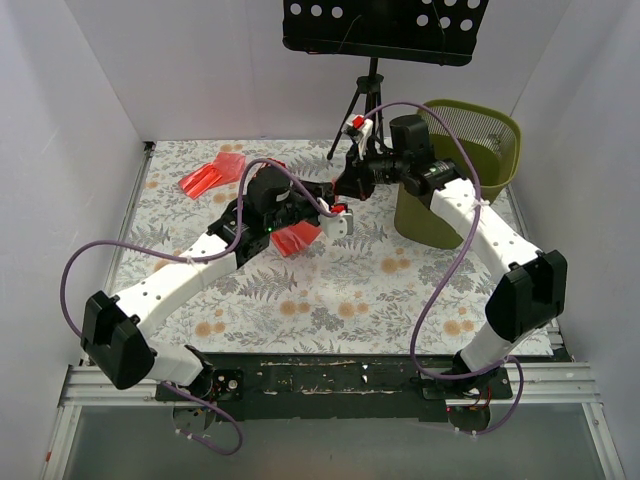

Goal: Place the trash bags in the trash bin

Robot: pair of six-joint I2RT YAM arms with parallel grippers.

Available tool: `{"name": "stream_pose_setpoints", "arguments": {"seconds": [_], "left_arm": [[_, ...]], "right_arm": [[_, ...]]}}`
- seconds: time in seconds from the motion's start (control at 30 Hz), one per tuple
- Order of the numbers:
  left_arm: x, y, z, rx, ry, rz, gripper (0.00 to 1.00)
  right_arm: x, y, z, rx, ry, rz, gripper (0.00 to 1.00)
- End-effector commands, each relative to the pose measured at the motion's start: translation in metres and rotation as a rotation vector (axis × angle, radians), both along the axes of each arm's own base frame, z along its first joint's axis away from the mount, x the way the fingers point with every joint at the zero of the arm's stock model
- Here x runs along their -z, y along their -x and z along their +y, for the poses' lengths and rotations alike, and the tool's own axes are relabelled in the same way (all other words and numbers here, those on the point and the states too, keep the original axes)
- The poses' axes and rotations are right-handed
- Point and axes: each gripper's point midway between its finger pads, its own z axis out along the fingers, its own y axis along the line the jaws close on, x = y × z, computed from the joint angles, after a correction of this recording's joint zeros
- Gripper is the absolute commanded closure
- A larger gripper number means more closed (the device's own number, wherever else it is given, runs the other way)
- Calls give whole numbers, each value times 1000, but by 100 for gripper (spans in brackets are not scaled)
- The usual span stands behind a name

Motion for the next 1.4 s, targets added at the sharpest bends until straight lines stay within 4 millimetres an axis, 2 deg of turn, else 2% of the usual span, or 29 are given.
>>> {"name": "stream_pose_setpoints", "arguments": {"seconds": [0.0, 0.1, 0.2, 0.3, 0.4, 0.47, 0.57, 0.6, 0.67, 0.77, 0.8, 0.87, 0.9, 1.0, 1.07, 1.13, 1.2, 1.3, 1.37], "left_arm": [[-24, -20, -1, -53, 10, -77, 100], [2, -18, -3, -43, -11, -17, 100], [9, -7, -6, -3, -6, 10, 100], [-6, 9, -11, 49, 37, 9, 100], [-36, 15, -13, 78, 96, -27, 100], [-47, 11, -14, 70, 114, -53, 100], [-45, 5, -16, 54, 107, -56, 100], [-40, 4, -15, 48, 98, -51, 100], [-19, 3, -15, 43, 61, -10, 100], [17, 10, -11, 51, 15, 59, 100], [23, 15, -10, 62, 8, 71, 100], [22, 25, -8, 79, 15, 83, 100], [22, 29, -7, 85, 16, 93, 100], [2, 39, -7, 103, 58, 94, 100], [-15, 36, -8, 85, 92, 85, 100], [-30, 25, -6, 41, 115, 48, 100], [-37, 9, -4, -11, 111, -9, 100], [-41, -12, 4, -62, 101, -48, 100], [-41, -28, 13, -105, 94, -54, 100]], "right_arm": [[-25, 32, 6, -83, -38, -30, 99], [-54, 54, 11, -184, -126, -44, 99], [-67, 57, 13, -192, -170, -27, 99], [-54, 37, 12, -108, -132, -36, 99], [-18, 0, 3, 61, -7, -52, 99], [-6, -2, 2, 53, 29, -52, 99], [-4, 1, 8, 33, 13, -13, 99], [-9, 3, 10, 21, -4, -11, 99], [-31, 12, 18, -49, -70, -31, 99], [-78, 24, 26, -146, -178, -81, 99], [-92, 25, 27, -154, -203, -107, 99], [-108, 16, 25, -132, -232, -116, 99], [-108, 9, 23, -113, -235, -110, 99], [-83, -10, 18, -53, -159, -117, 99], [-62, -11, 16, -49, -120, -89, 99], [-45, 1, 21, -74, -96, -49, 99], [-35, 21, 28, -124, -73, -52, 99], [-30, 48, 35, -176, -44, -80, 99], [-30, 57, 33, -183, -24, -112, 99]]}}
